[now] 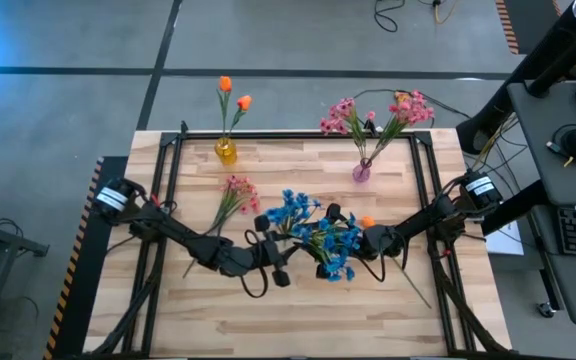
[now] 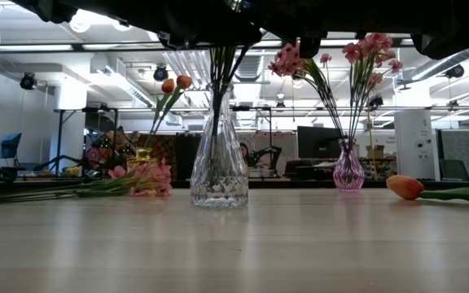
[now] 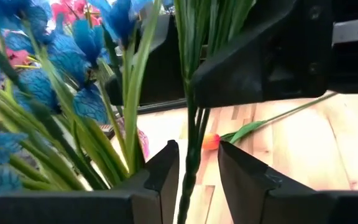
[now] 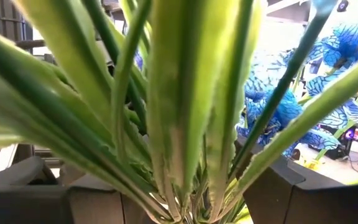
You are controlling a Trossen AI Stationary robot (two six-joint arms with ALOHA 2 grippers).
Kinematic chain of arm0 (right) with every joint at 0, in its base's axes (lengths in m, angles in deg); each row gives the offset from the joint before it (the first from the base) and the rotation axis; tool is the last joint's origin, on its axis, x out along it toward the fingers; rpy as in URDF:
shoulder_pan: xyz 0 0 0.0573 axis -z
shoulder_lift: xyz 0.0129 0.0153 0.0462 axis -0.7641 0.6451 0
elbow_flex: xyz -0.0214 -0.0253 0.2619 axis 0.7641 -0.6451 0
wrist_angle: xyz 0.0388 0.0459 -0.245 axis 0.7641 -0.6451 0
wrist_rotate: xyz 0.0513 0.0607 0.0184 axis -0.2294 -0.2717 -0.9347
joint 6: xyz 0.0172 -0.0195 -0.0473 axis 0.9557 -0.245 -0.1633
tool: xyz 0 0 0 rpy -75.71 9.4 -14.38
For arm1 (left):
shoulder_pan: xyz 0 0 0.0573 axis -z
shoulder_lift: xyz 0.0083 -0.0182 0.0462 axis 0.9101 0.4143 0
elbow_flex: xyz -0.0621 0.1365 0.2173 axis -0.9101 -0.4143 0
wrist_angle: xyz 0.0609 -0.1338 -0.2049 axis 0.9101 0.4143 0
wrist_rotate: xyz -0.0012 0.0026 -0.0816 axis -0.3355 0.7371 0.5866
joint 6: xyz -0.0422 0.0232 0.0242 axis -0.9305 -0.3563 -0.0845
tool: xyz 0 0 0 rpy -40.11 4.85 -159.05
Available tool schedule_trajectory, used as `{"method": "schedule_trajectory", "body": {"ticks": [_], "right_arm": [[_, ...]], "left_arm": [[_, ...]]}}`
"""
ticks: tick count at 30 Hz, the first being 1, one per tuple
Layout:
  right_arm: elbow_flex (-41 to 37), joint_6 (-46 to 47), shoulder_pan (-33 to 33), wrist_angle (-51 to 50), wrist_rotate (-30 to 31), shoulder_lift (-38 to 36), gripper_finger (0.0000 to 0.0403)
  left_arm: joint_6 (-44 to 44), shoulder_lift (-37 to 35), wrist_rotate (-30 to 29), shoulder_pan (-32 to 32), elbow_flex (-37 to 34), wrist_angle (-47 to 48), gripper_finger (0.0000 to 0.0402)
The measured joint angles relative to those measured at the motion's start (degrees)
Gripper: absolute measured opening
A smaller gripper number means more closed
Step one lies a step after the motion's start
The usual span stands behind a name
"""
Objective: Sort flowers into vase by color
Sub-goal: Put the blue flowers into the transparent vase
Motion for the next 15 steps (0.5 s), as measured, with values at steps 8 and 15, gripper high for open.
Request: {"method": "schedule_trajectory", "body": {"ticks": [8,15], "right_arm": [[0.0,0.03,-0.02,-0.02,0.0,0.0,0.0206],[0.0,0.03,-0.02,-0.08,-0.21,0.0,0.0206]], "left_arm": [[0.83,0.52,-3.56,0.2,0.41,0.31,0.0053],[1.35,0.32,-4.57,0.47,0.41,0.3,0.0007]]}}
